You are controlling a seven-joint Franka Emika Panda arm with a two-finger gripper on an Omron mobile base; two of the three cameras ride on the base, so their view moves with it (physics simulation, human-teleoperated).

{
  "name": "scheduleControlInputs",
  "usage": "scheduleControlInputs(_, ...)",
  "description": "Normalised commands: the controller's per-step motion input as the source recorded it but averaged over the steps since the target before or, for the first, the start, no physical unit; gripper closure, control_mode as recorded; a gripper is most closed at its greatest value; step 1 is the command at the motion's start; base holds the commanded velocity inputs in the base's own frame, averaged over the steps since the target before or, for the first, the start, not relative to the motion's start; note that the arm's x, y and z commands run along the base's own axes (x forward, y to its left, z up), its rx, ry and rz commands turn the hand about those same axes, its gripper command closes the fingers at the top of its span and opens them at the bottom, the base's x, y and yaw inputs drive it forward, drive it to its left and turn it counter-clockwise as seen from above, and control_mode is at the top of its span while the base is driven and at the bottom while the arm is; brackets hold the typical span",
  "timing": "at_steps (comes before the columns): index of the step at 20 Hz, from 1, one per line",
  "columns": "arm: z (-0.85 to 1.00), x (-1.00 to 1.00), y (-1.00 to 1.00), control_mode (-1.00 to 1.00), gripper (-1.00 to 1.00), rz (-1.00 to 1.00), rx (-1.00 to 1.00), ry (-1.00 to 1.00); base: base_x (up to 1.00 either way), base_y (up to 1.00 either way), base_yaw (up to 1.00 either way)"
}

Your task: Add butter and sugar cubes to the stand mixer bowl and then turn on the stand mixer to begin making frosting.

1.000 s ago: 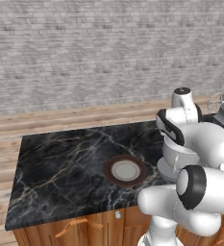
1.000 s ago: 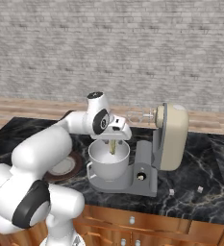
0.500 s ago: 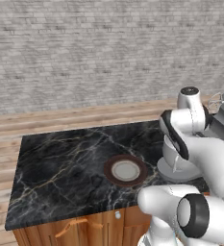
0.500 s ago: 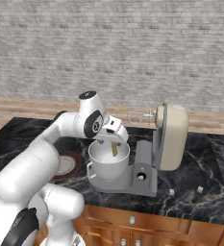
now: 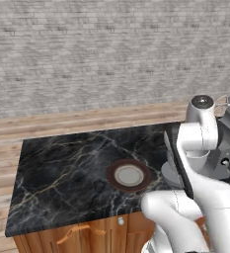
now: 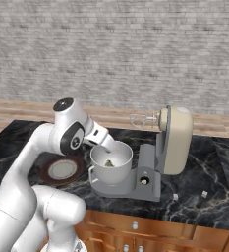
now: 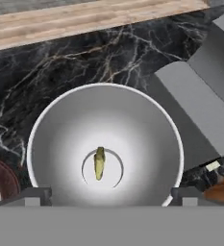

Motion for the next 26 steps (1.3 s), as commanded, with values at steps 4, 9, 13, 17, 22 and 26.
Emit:
scheduleControlInputs(4,0.43,-0.81,0.28,-1.0,-1.0,-0.13,0.0,-0.23,0.0,0.0,0.0)
scheduleControlInputs(9,0.28,-1.0,-0.01,-1.0,-1.0,-0.16,0.0,-0.19,0.0,0.0,0.0)
scheduleControlInputs(13,0.15,-0.86,-0.54,-1.0,-1.0,-0.13,0.04,-0.13,0.0,0.0,0.0)
scheduleControlInputs(17,0.07,-0.6,-0.77,-1.0,-1.0,-0.08,0.08,-0.06,0.0,0.0,0.0)
scheduleControlInputs(22,0.0,-0.44,-0.85,-1.0,-1.0,-0.01,0.09,-0.07,0.0,0.0,0.0)
scheduleControlInputs(26,-0.16,-0.03,-0.62,-1.0,-1.0,0.01,0.04,-0.01,0.0,0.0,0.0)
